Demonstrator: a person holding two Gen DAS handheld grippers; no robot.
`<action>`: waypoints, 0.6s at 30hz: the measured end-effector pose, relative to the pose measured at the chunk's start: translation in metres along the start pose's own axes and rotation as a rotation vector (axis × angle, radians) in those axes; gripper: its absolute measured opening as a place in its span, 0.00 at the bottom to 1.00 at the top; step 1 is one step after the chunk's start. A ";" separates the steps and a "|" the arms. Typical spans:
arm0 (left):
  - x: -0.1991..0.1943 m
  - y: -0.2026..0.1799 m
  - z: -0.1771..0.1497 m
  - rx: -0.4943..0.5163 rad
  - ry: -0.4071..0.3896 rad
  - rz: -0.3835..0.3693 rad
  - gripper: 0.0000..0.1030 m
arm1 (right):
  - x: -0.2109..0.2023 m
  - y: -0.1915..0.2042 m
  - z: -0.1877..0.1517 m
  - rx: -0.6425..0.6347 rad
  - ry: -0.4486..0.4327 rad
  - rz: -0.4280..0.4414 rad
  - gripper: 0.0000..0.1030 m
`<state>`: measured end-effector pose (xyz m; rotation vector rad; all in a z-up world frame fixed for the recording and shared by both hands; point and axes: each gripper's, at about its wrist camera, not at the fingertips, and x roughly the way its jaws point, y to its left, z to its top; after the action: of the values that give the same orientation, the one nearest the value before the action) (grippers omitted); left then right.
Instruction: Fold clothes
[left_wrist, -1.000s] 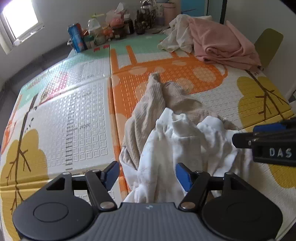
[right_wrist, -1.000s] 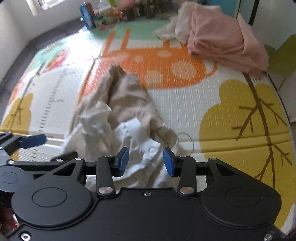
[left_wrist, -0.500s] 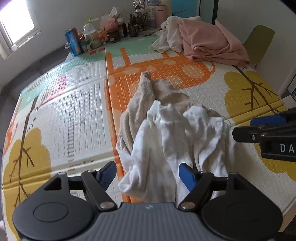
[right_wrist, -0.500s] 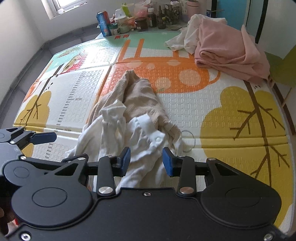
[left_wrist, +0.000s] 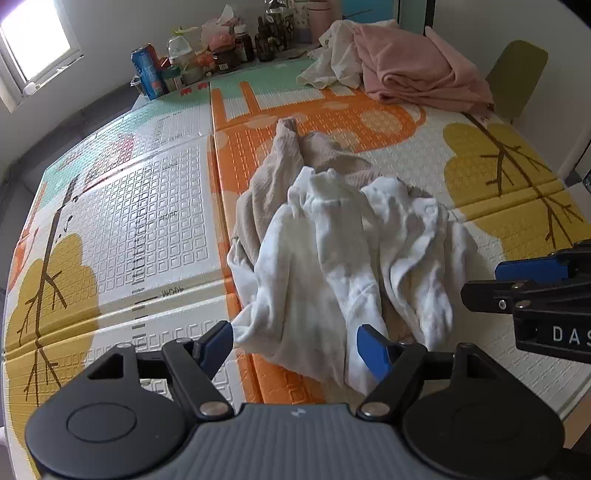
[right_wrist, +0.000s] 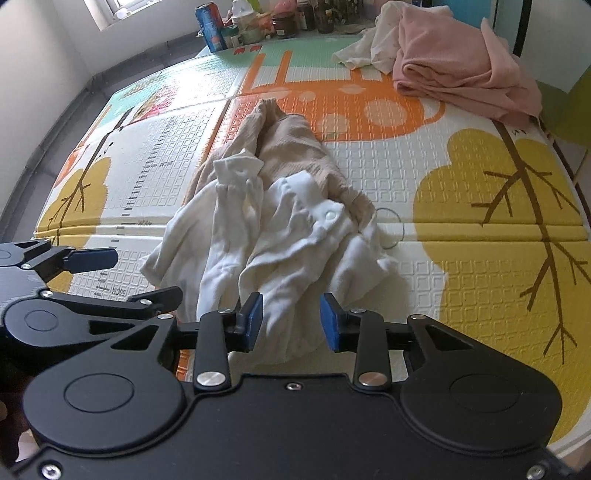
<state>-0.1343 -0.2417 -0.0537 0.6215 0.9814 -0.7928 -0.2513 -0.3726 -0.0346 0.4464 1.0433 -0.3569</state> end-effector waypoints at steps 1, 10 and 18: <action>0.000 0.000 -0.001 0.001 0.001 0.000 0.74 | 0.000 0.001 0.000 0.000 -0.002 0.000 0.31; 0.005 0.013 0.000 -0.042 0.014 -0.004 0.75 | 0.002 0.001 0.008 0.011 -0.017 -0.016 0.31; 0.019 0.021 0.021 -0.069 0.001 -0.035 0.77 | 0.011 -0.003 0.021 0.022 -0.026 -0.035 0.32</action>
<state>-0.1004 -0.2518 -0.0596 0.5470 1.0181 -0.7863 -0.2325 -0.3870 -0.0361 0.4427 1.0239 -0.4045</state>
